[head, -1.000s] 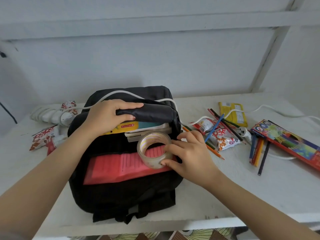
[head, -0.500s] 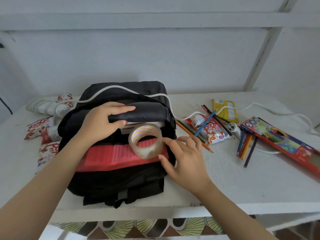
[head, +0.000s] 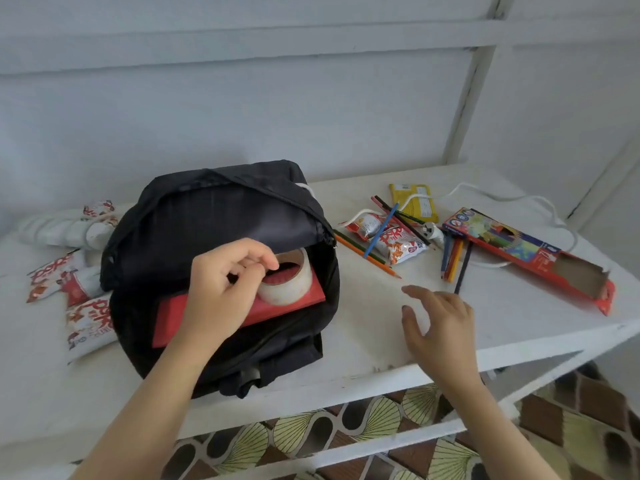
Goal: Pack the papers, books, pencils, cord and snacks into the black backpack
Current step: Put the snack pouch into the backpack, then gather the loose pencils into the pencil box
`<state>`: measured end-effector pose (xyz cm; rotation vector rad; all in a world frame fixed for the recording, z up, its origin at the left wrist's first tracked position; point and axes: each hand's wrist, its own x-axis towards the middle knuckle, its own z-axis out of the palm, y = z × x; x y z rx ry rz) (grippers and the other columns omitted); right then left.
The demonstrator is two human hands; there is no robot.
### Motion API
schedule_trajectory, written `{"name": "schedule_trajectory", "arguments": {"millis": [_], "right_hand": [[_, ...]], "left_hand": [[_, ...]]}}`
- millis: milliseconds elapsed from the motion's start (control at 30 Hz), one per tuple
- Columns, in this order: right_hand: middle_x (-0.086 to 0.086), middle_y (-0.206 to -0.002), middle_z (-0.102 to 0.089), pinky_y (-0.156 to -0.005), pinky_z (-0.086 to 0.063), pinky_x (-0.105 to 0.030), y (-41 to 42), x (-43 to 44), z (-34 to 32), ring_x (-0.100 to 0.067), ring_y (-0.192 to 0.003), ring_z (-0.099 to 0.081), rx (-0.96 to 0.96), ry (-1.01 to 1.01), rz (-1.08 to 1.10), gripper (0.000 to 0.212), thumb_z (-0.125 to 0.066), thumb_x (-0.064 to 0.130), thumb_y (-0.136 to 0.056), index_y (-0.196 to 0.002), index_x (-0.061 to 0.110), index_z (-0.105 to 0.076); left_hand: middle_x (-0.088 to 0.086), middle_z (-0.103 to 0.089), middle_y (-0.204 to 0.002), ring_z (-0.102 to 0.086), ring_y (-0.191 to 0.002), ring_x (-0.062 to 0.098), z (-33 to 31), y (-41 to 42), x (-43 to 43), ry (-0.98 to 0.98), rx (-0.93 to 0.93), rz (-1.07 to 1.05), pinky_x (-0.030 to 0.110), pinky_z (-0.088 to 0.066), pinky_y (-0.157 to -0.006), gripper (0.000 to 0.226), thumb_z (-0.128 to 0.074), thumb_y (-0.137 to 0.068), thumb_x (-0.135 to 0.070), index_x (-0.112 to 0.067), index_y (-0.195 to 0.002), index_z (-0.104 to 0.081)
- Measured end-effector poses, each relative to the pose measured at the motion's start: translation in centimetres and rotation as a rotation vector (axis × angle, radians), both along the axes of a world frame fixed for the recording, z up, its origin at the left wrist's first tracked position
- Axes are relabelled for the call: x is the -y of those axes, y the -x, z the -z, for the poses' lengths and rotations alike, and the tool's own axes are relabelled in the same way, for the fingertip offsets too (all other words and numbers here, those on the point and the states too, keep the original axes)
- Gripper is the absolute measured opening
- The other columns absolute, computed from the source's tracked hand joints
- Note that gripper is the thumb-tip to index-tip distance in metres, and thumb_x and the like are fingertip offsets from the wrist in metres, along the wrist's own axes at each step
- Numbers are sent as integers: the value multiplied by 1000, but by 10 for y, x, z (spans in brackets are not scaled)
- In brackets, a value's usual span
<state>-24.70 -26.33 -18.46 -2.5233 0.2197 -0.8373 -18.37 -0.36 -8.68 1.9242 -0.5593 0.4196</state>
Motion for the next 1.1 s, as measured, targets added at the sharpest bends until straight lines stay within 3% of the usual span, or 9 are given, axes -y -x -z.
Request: {"name": "schedule_trajectory", "arguments": {"millis": [133,267,367,467,633,733,867,1000,1100], "right_hand": [[-14,-99,-68,-85,-39,-42,-16,56,-20,-38,-101,-56,-86,72,232,32,-59,23,-86,-115,11,-62],[-17,-130,-54,-100,-31,-48,-40,120,-37,-39,-121,-42,-362,140,367,52,-58,37,-87,-132,14,-48],[-16,-139,-43,-107,-24,-51,-51,159,-41,-36,-130,-34,-555,253,371,65,-52,53,-87,-140,20,-37],[-17,-144,-37,-110,-15,-55,-58,184,-40,-35,-136,-26,-661,282,340,69,-48,58,-87,-144,26,-28],[-14,-127,-56,-110,-16,-55,-59,209,-38,-36,-124,-42,-619,226,249,68,-59,53,-82,-139,26,-34],[-18,-123,-56,-109,-20,-53,-58,218,-40,-39,-120,-41,-609,160,192,76,-69,54,-73,-135,26,-37],[-16,-131,-47,-111,-7,-56,-61,227,-42,-36,-126,-33,-738,167,134,73,-72,53,-70,-132,28,-42],[-6,-115,-61,-112,2,-56,-63,239,-44,-32,-115,-49,-692,76,50,63,-75,47,-70,-121,28,-45],[-4,-115,-59,-112,-3,-57,-64,243,-51,-31,-115,-48,-655,48,-1,75,-81,48,-62,-123,29,-43]], "left_hand": [[-15,-67,-85,-62,-83,3,-2,16,29,-174,-58,226,13,-47,-67,25,-54,-81,-7,-26,-87,-69],[-21,-50,-126,-40,-119,-8,25,28,66,-484,-90,389,6,-29,-96,33,-50,-94,-25,-34,-126,-55],[-5,-22,-154,-14,-141,9,63,32,96,-756,-35,374,16,-6,-108,47,-38,-97,-39,-37,-144,-29],[8,-4,-158,2,-145,23,95,33,114,-969,35,251,29,10,-108,55,-26,-97,-48,-35,-148,-12],[1,12,-157,15,-143,15,106,30,121,-944,-102,218,28,15,-108,55,-26,-96,-52,-47,-145,-3],[-3,10,-157,16,-143,12,108,28,121,-932,-118,217,26,13,-110,55,-28,-94,-53,-51,-143,-4],[-8,8,-157,16,-141,5,109,27,121,-902,-160,213,21,15,-106,58,-23,-85,-62,-54,-141,-8],[-12,1,-157,14,-133,-7,107,28,124,-845,-188,189,10,20,-99,65,-19,-75,-69,-56,-138,-16],[-16,-3,-155,10,-133,-9,107,29,127,-800,-198,166,15,11,-105,64,-25,-75,-67,-54,-138,-25]]}}
